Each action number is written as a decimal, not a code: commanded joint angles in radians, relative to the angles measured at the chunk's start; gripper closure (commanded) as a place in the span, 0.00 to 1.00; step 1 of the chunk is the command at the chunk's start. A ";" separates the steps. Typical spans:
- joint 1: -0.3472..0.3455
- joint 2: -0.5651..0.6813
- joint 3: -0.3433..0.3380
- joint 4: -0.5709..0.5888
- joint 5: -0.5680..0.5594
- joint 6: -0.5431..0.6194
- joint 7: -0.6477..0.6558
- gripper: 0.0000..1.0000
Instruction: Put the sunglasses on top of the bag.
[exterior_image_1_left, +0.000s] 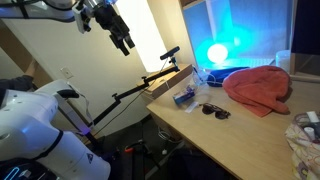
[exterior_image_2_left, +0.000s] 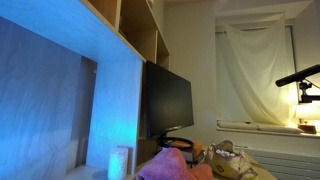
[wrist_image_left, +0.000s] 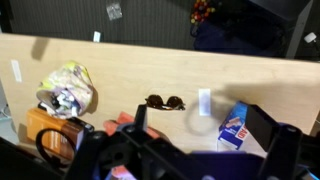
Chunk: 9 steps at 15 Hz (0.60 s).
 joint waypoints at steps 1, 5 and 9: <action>0.039 0.130 -0.018 0.103 -0.004 0.059 -0.084 0.00; 0.008 0.288 0.013 0.210 -0.050 0.009 -0.025 0.00; 0.026 0.298 -0.009 0.182 -0.050 0.033 -0.028 0.00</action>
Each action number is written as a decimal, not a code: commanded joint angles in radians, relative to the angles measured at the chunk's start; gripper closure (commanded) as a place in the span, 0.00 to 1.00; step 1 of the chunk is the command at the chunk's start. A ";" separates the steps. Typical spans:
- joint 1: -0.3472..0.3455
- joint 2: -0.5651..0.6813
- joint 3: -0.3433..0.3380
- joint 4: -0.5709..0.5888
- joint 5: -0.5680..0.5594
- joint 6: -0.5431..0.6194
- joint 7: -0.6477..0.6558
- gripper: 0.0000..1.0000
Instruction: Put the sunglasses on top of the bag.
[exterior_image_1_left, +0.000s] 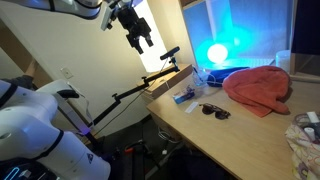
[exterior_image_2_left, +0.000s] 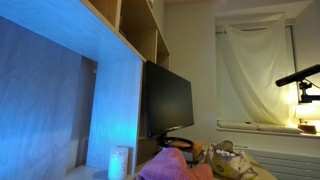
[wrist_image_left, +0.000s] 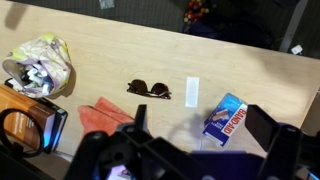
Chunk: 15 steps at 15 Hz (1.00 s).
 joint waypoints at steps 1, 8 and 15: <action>0.009 0.012 -0.009 0.003 -0.003 -0.002 0.003 0.00; -0.017 0.062 0.020 0.022 -0.097 0.021 0.080 0.00; 0.005 0.216 -0.002 0.041 -0.315 0.272 -0.034 0.00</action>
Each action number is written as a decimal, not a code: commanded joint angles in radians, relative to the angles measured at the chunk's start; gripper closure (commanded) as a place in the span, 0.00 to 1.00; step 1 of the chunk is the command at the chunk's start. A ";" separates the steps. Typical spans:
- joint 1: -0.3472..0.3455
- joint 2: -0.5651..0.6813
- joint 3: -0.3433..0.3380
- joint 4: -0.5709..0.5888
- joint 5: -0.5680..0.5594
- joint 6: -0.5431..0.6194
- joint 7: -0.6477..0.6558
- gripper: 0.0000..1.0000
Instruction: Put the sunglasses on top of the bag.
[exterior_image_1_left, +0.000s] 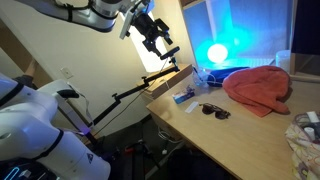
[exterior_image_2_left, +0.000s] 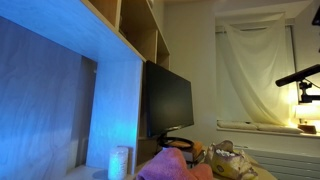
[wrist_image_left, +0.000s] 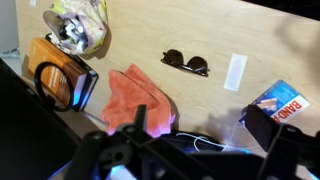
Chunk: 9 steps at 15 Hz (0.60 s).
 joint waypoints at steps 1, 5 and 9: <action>0.013 0.076 -0.025 0.022 0.015 0.115 -0.172 0.00; 0.010 0.130 -0.056 0.014 0.092 0.191 -0.453 0.00; 0.004 0.197 -0.071 0.042 0.121 0.121 -0.703 0.00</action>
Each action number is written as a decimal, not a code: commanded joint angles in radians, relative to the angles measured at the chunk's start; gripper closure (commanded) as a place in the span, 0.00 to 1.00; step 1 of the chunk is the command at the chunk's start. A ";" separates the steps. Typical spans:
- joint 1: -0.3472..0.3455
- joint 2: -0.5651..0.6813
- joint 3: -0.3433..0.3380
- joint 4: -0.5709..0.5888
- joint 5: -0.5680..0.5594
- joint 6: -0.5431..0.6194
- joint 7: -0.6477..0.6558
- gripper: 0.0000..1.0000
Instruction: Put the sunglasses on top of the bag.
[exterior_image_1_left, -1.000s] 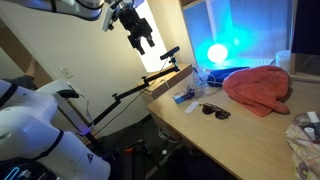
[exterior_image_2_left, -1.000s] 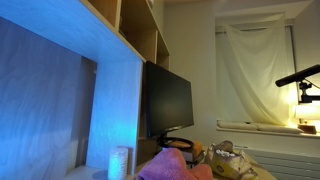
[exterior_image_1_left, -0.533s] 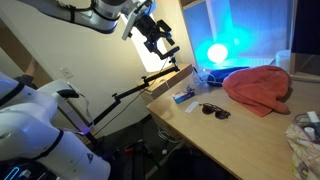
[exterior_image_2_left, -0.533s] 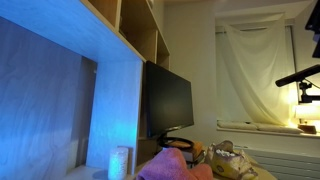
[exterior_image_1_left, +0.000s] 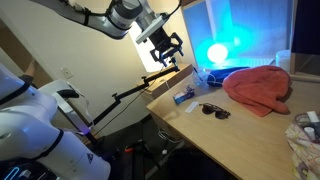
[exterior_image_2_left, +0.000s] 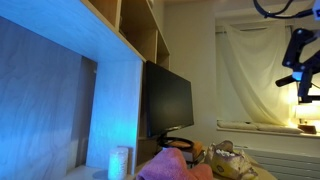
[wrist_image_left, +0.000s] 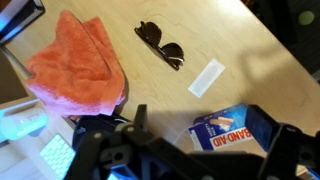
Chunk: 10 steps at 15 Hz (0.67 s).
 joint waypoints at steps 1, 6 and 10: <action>0.001 0.065 -0.012 0.048 0.005 -0.071 -0.194 0.00; -0.004 0.083 -0.012 0.044 -0.024 -0.107 -0.179 0.00; 0.018 0.065 0.009 0.058 -0.057 -0.130 -0.169 0.00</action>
